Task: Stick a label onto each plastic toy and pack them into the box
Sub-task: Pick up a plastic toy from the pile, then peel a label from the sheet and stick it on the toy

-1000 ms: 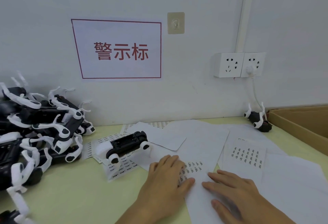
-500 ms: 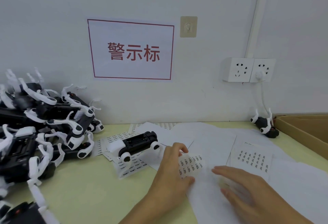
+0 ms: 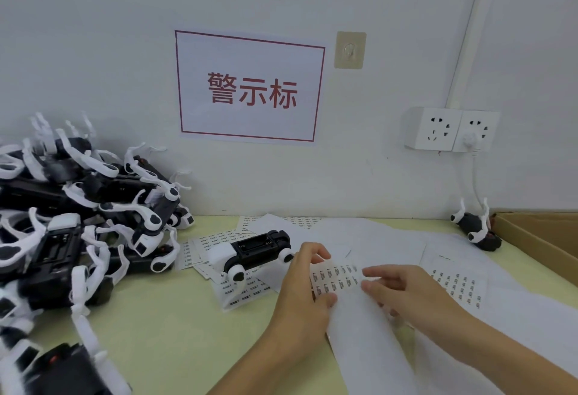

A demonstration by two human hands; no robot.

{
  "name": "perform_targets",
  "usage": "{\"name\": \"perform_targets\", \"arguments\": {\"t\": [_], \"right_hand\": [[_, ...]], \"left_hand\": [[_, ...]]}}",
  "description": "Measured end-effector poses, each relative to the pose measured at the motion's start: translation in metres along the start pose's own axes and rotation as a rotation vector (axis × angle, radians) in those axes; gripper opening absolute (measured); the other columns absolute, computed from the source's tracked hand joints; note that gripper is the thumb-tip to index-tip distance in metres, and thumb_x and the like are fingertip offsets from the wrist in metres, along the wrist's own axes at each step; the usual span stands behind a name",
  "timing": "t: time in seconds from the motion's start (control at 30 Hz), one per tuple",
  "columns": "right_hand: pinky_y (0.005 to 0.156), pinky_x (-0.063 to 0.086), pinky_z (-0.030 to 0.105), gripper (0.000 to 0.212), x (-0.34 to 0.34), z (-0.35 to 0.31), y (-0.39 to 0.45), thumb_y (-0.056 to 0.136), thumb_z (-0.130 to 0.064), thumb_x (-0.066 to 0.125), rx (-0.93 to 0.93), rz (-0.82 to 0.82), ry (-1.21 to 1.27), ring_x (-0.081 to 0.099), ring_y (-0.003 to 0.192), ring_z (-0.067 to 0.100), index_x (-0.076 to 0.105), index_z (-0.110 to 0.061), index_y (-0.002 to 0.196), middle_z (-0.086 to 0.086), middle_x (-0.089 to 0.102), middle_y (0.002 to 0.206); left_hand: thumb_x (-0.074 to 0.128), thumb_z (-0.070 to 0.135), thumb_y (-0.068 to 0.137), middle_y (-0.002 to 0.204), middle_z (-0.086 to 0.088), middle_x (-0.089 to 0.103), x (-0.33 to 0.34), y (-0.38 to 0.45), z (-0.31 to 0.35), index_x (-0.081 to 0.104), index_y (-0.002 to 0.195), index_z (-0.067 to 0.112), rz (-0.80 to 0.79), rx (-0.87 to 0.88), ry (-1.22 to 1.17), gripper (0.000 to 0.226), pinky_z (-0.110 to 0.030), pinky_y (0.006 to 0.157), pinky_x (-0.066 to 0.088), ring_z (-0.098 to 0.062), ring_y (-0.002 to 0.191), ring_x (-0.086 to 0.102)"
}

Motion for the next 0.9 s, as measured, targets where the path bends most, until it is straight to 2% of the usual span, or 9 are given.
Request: {"name": "perform_targets", "arguments": {"t": [0.17,0.3,0.4,0.5,0.57,0.67,0.73,0.8,0.9], "right_hand": [[0.088,0.057,0.044,0.017,0.021,-0.004,0.005,0.09,-0.007,0.067,-0.012,-0.02,0.224,0.074,0.091,0.022,0.077,-0.014,0.102,0.004,0.078,0.096],[0.087,0.058,0.044,0.017,0.028,0.003,0.003,0.09,-0.003,0.065,-0.045,0.001,0.247,0.074,0.09,0.027,0.079,-0.013,0.093,0.008,0.077,0.094],[0.082,0.059,0.038,0.015,0.027,0.008,0.003,0.089,-0.007,0.067,-0.091,0.029,0.232,0.075,0.088,0.024,0.079,-0.016,0.09,0.005,0.078,0.092],[0.069,0.056,0.021,0.014,0.028,0.01,0.003,0.09,-0.012,0.068,-0.131,0.036,0.192,0.075,0.082,0.017,0.079,-0.019,0.086,0.0,0.078,0.087],[0.067,0.055,0.02,0.014,0.029,0.011,0.003,0.09,-0.015,0.068,-0.144,0.044,0.178,0.075,0.08,0.016,0.079,-0.019,0.084,-0.001,0.078,0.085],[0.077,0.058,0.033,0.012,0.03,0.012,0.003,0.091,-0.02,0.068,-0.156,0.058,0.15,0.074,0.082,0.02,0.078,-0.017,0.084,0.001,0.077,0.084],[0.084,0.055,0.04,0.015,0.03,0.014,0.004,0.09,-0.025,0.069,-0.162,0.084,0.114,0.072,0.085,0.026,0.076,-0.013,0.084,0.005,0.076,0.085],[0.082,0.054,0.039,0.018,0.03,0.014,0.004,0.09,-0.026,0.068,-0.184,0.08,0.086,0.07,0.085,0.028,0.075,-0.012,0.082,0.006,0.075,0.083],[0.068,0.05,0.024,0.018,0.031,0.011,0.003,0.091,-0.024,0.067,-0.209,0.055,0.079,0.069,0.074,0.018,0.076,-0.02,0.076,0.0,0.074,0.076]], "left_hand": [[0.052,-0.012,0.087,0.112,0.0,0.049,0.0,0.0,-0.001,0.047,0.108,0.032,0.077,0.026,0.024,0.049,-0.036,0.074,0.054,-0.017,0.087,0.061],[0.053,-0.006,0.09,0.112,0.007,0.044,0.002,-0.001,-0.001,0.053,0.1,0.032,0.098,0.066,0.137,0.038,-0.011,0.063,0.045,0.008,0.075,0.052],[0.058,0.002,0.091,0.114,0.009,0.041,0.004,0.001,-0.003,0.058,0.099,0.029,0.137,0.112,0.219,0.028,-0.005,0.07,0.042,0.006,0.087,0.051],[0.061,0.01,0.092,0.123,0.011,0.035,0.006,0.001,-0.005,0.059,0.099,0.031,0.143,0.14,0.295,0.023,-0.002,0.072,0.039,0.021,0.096,0.044],[0.061,0.02,0.094,0.134,0.016,0.026,0.007,-0.002,-0.005,0.057,0.101,0.036,0.136,0.169,0.385,0.018,-0.002,0.071,0.04,0.025,0.099,0.038],[0.058,0.03,0.096,0.149,0.016,0.019,0.01,-0.008,-0.001,0.057,0.109,0.037,0.169,0.257,0.615,0.015,-0.018,0.077,0.049,0.007,0.123,0.034],[0.065,0.024,0.092,0.151,0.005,0.035,0.012,-0.011,0.005,0.063,0.111,0.03,0.217,0.341,0.732,0.02,-0.03,0.081,0.056,-0.014,0.138,0.036],[0.077,0.013,0.081,0.138,-0.005,0.056,0.014,-0.011,0.01,0.07,0.103,0.022,0.202,0.396,0.818,0.025,-0.037,0.083,0.059,-0.028,0.132,0.051],[0.085,0.004,0.07,0.114,-0.004,0.069,0.015,-0.01,0.014,0.074,0.086,0.018,0.188,0.472,0.86,0.024,-0.034,0.076,0.058,-0.027,0.108,0.067]]}}
Point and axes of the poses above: each hand's wrist, its own y-axis towards the middle knuckle, its own x-axis out of the palm, z = x × y, the point moved 1 cm from there along y, towards the middle knuckle
